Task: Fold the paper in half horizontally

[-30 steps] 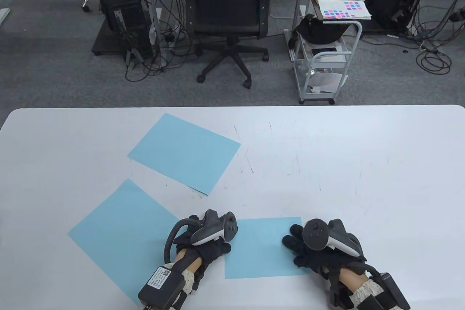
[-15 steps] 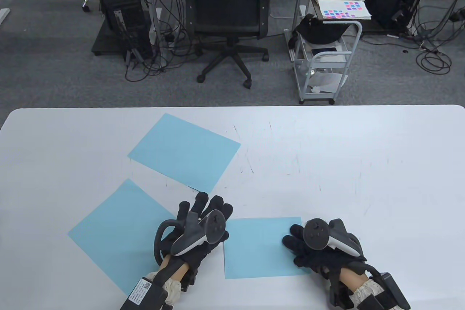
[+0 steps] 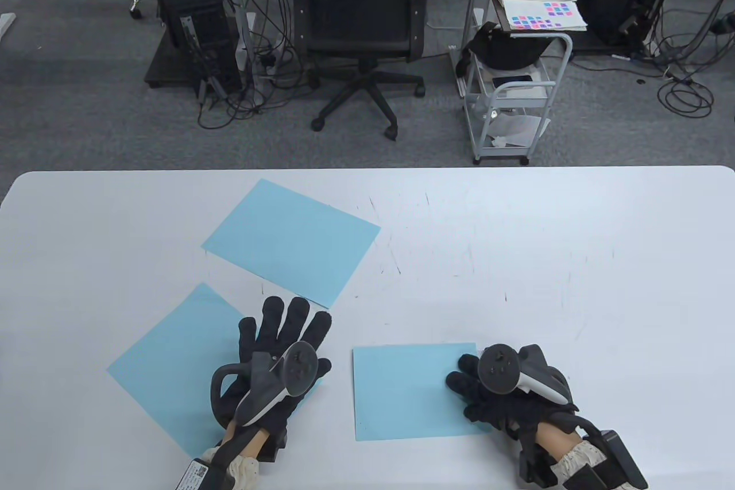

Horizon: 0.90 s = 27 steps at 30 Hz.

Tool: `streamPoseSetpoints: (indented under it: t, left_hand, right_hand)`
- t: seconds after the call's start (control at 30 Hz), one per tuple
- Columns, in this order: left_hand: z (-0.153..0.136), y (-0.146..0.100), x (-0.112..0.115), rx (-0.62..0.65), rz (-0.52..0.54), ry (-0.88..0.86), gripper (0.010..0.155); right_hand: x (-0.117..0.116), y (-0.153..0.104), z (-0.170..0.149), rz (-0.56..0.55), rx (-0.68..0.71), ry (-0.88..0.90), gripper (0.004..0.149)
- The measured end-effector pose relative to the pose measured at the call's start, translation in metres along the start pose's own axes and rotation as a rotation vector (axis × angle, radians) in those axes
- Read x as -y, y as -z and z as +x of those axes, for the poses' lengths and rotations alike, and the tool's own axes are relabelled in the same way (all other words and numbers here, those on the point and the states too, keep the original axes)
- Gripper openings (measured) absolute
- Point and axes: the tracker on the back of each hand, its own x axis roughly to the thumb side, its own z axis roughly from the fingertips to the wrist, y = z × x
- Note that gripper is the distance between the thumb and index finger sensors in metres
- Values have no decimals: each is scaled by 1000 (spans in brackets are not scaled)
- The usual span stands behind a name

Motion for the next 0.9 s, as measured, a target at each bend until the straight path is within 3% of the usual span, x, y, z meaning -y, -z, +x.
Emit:
streamPoseSetpoints:
  t: [0.13,0.3,0.67,0.9]
  left_hand:
    - [-2,0,-1,-5,9,3,73]
    - [-4,-2,-1,-9,2,-5,73]
    - [-15,-3,1,-34,-14,-30,73]
    - [-15,-3,2,-29,-15,-33,73]
  right_hand:
    - [14,5,14,-66,14,-20,60]
    - [29,31,45,-92,15,-30,66]
    - [21,72,98,6,-61,-262,82]
    - [26,86,105,47,-74,-343,78]
